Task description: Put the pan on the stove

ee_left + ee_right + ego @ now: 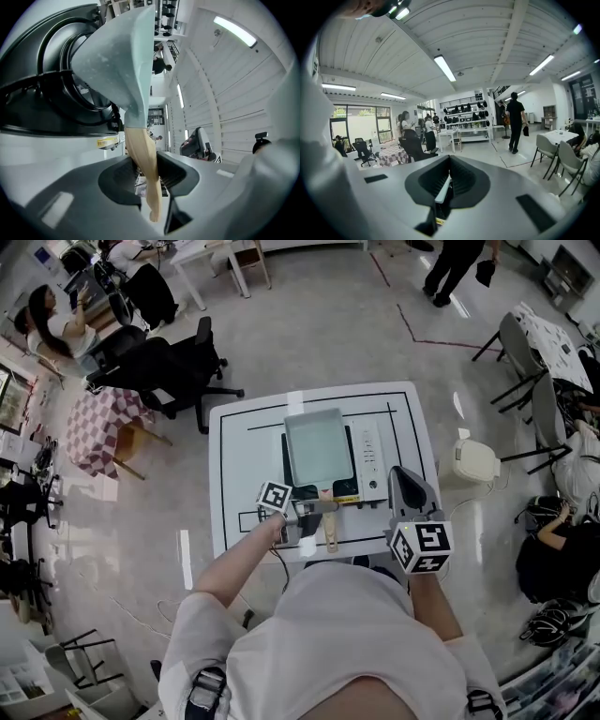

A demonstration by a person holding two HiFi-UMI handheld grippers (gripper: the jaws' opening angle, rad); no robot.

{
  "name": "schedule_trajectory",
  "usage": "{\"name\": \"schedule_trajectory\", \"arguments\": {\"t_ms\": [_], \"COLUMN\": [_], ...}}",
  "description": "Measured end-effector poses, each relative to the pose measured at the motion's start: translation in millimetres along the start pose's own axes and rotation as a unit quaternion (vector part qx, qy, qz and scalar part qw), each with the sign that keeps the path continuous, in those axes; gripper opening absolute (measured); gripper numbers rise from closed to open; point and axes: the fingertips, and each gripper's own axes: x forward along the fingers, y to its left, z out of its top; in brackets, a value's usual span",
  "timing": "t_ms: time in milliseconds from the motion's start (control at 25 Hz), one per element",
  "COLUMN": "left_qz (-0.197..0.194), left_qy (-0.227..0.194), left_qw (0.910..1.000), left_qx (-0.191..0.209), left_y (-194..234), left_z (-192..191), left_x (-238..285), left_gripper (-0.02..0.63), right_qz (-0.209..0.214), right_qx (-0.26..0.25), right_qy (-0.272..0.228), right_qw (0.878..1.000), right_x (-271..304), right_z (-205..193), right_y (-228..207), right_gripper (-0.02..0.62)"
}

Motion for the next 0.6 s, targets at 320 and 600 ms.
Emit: {"name": "schedule_trajectory", "arguments": {"t_ms": [320,600], "left_qz": [-0.013,-0.013], "left_qy": [0.020,0.025], "left_qw": [0.9983,0.9977], "left_qx": [-0.054,-0.061], "left_y": [3.2,11.0], "left_z": [-3.2,-6.9], "left_x": [-2.6,-4.0], "left_gripper": [0.129,0.126], "right_qz": [-0.001,-0.003], "right_qx": [0.001,0.003], "right_qy": [0.001,0.000], "right_qw": [1.000,1.000], "right_x": [1.0,-0.8], "right_z": [-2.8,-2.9], "right_y": [-3.4,-2.4], "right_gripper": [0.008,0.008]}}
